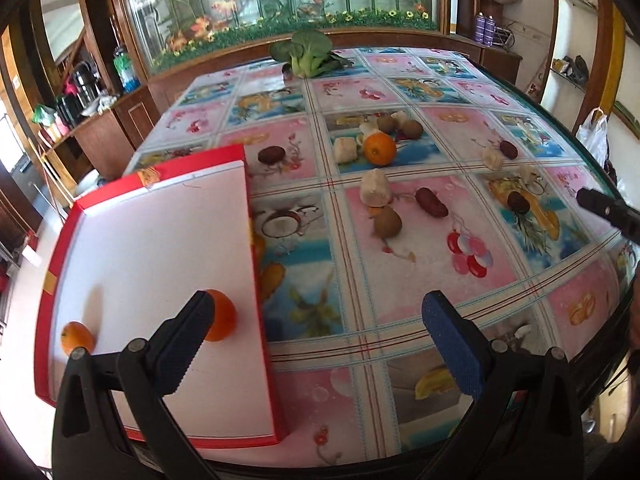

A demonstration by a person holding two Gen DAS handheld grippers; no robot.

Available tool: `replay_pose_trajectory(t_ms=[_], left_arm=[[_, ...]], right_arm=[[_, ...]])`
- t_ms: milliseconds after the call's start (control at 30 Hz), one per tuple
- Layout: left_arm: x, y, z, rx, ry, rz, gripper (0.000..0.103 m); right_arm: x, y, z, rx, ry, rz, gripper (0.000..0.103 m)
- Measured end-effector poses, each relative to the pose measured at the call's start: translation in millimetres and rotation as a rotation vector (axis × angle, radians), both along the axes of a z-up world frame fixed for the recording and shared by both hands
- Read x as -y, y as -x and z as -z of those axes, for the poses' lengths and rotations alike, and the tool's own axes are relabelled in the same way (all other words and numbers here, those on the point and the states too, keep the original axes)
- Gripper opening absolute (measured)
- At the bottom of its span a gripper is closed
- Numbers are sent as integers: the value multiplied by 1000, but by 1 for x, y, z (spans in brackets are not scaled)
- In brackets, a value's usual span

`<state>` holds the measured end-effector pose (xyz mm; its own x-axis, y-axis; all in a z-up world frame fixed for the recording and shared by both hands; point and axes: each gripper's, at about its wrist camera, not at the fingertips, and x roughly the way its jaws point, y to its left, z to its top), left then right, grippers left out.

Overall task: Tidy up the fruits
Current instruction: 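Move the left tool to a brown kiwi while the right tool approaches a dark red date, then grasp the brown kiwi with the left tool while the right tool grasps the date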

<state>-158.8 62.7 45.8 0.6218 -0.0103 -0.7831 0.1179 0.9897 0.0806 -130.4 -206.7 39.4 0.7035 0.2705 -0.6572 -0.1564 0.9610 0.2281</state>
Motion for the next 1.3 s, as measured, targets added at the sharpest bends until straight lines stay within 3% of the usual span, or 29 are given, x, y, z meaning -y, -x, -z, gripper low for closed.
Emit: replay_pose_trajectory(t_ms=[267,400,467,567,667,767,833,1000,1167,1300], left_arm=[[9,-5,6,-28,5,20,103],[12,-13,8,-32,9,30,103],[12,-17,7,-29,11,33,103],[11,-28,7,-43,56,38,103],[13,-39,10,-60,90,43,101],[22,-50,14,-80,89,70,89],[25,-58,18,-101,95,71,68],[28,-72,30,-144,127,78,59],[32,-73,30,-124,115,91,47],[35,-71,29,-107,107,111,26]], right_arm=[[-31,-18,9,-53,38,-117,65],[-50,-32,16,-89,81,-119,63],[-56,-42,22,-137,68,-136,51],[-58,-48,25,-160,44,-130,46],[-62,-48,25,-168,85,-124,39],[-67,-47,26,-167,154,-116,27],[-70,-46,25,-162,197,-120,23],[-71,-44,25,-157,221,-116,20],[-71,-43,24,-154,222,-104,19],[-71,-41,24,-153,211,-96,19]])
